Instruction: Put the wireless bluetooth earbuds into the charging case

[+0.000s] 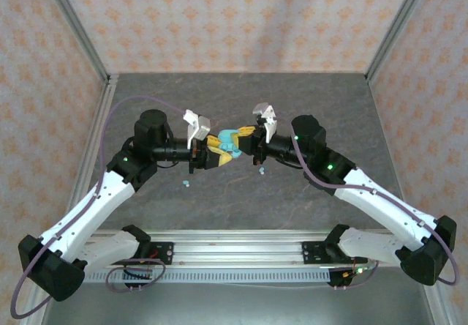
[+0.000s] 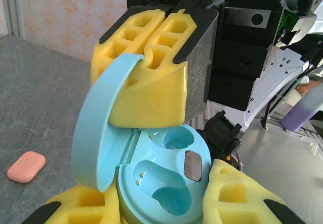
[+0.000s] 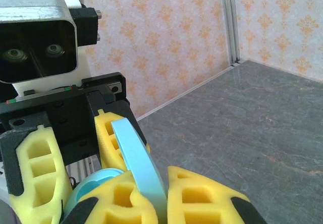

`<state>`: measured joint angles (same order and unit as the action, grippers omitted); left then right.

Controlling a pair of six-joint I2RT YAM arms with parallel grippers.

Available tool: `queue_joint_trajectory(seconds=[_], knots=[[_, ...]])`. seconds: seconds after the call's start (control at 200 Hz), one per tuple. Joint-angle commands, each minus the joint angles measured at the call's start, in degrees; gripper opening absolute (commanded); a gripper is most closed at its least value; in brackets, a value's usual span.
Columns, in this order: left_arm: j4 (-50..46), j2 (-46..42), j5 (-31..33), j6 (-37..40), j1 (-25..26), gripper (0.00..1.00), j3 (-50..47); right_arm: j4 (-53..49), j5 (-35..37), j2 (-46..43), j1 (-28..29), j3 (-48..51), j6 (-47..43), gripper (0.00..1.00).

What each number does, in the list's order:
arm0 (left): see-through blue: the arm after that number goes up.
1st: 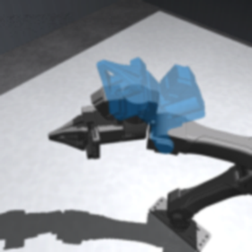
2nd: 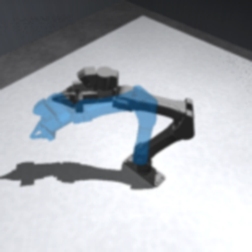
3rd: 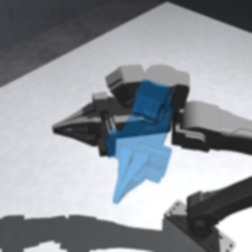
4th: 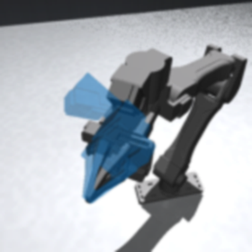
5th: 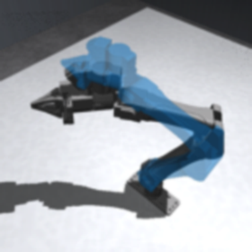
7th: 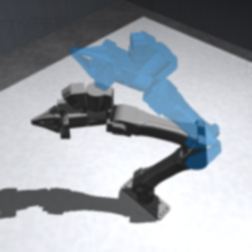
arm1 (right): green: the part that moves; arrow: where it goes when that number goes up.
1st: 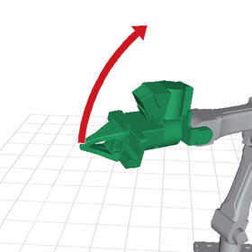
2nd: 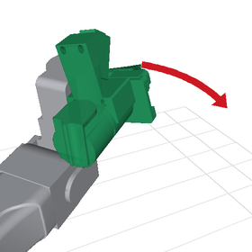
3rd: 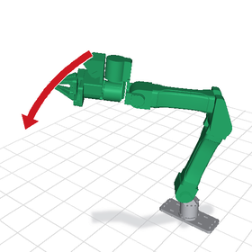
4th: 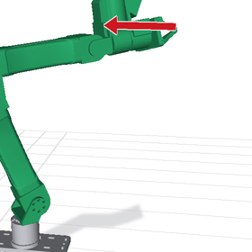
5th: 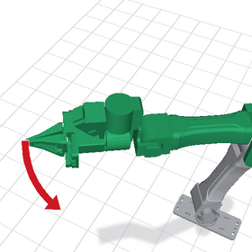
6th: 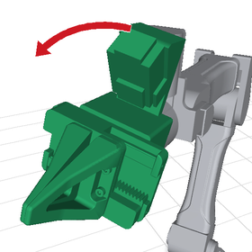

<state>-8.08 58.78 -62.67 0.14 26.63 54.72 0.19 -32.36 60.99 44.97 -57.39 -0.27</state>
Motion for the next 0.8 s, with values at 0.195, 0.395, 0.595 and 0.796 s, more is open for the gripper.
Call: queue_joint_trajectory(seconds=[0.195, 0.395, 0.595, 0.796], knots=[[-1.8, -1.8, 3.3, 2.7, 0.3, 0.15, 0.1, 4.4, -0.2, -1.6, 0.6, -0.1, 3.1, 0.25], [-2.5, -2.6, 5.4, 3.1, 0.2, 0.14, 0.0, 3.9, -0.5, -1.9, 0.6, -0.3, 4.4, 0.38], [-3.0, -2.5, 6.3, 2.8, 0.3, 0.13, -0.1, 2.0, 0.0, -2.8, 0.6, -1.1, 5.9, 0.48], [-4.3, -2.6, 8.0, 2.9, 0.1, 0.13, 0.0, -2.3, 3.7, -4.2, 0.6, -3.2, 11.0, 0.53]])
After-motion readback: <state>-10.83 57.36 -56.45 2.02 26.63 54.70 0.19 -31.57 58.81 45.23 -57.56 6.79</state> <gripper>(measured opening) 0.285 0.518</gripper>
